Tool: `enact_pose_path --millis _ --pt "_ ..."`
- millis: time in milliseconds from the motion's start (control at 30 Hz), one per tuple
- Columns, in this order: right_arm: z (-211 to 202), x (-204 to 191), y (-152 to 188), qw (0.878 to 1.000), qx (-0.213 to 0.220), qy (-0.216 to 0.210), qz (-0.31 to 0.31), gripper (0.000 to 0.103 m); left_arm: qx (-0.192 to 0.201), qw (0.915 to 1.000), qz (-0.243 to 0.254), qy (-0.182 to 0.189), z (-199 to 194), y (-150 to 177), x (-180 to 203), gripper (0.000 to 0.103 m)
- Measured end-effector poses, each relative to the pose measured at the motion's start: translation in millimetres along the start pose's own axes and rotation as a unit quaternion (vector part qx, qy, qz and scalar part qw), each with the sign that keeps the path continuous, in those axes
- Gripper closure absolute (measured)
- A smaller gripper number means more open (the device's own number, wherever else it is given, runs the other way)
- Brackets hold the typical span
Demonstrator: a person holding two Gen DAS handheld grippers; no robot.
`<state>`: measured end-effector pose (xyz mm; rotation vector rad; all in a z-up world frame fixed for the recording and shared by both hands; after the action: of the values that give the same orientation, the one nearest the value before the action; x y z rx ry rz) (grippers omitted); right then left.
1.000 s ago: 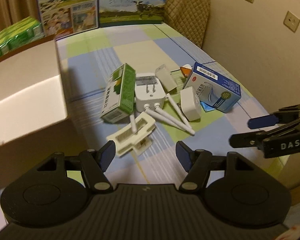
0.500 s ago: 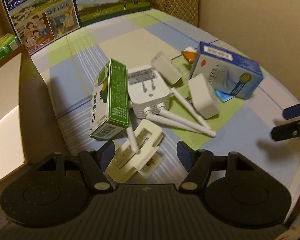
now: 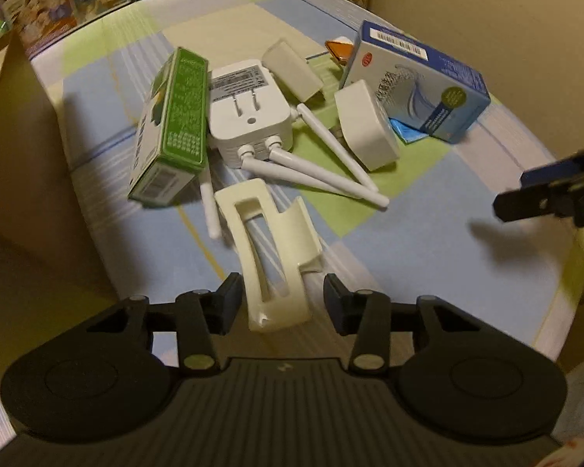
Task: Organize rigid objects
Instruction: 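Grasp the cream plastic bracket with the left tool while the right tool grasps the green carton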
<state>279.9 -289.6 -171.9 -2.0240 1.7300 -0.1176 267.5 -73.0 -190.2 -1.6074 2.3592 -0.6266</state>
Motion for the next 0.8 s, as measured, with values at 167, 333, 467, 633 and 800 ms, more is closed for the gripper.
enact_pose_path --millis 167,333,467,633,800 --pt "6 -4 -2 1.000 -0.006 -0.004 -0.005 0.036 0.019 0.9993 -0.032 -0.003 -7 -13 -4 0.046" --pt "8 -9 -3 1.000 -0.008 -0.006 -0.016 0.036 0.011 0.9982 -0.058 -0.006 3 -22 -7 0.048" --pt "7 -8 -3 1.000 -0.007 -0.004 -0.016 0.036 0.004 0.9965 -0.083 -0.005 9 -22 -9 0.065" --pt "6 -6 -2 1.000 -0.006 -0.003 -0.014 0.036 0.011 0.9971 -0.075 -0.013 4 -13 -6 0.066" --pt "6 -12 -4 1.000 -0.003 -0.010 -0.024 0.036 0.014 0.9961 -0.086 -0.015 -13 11 -12 0.066"
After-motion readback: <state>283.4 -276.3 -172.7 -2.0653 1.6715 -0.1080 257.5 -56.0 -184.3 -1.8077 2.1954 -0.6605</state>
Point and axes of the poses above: each gripper's, at about its wrist camera, not at the fingertips, and z roughly the way its jaws point, x to its right, y to its underside, the point moved 4 cm from there along z, roughly the way its jaws point, and after that the axes turned 1 degree about -y, right-handed, at the moved point
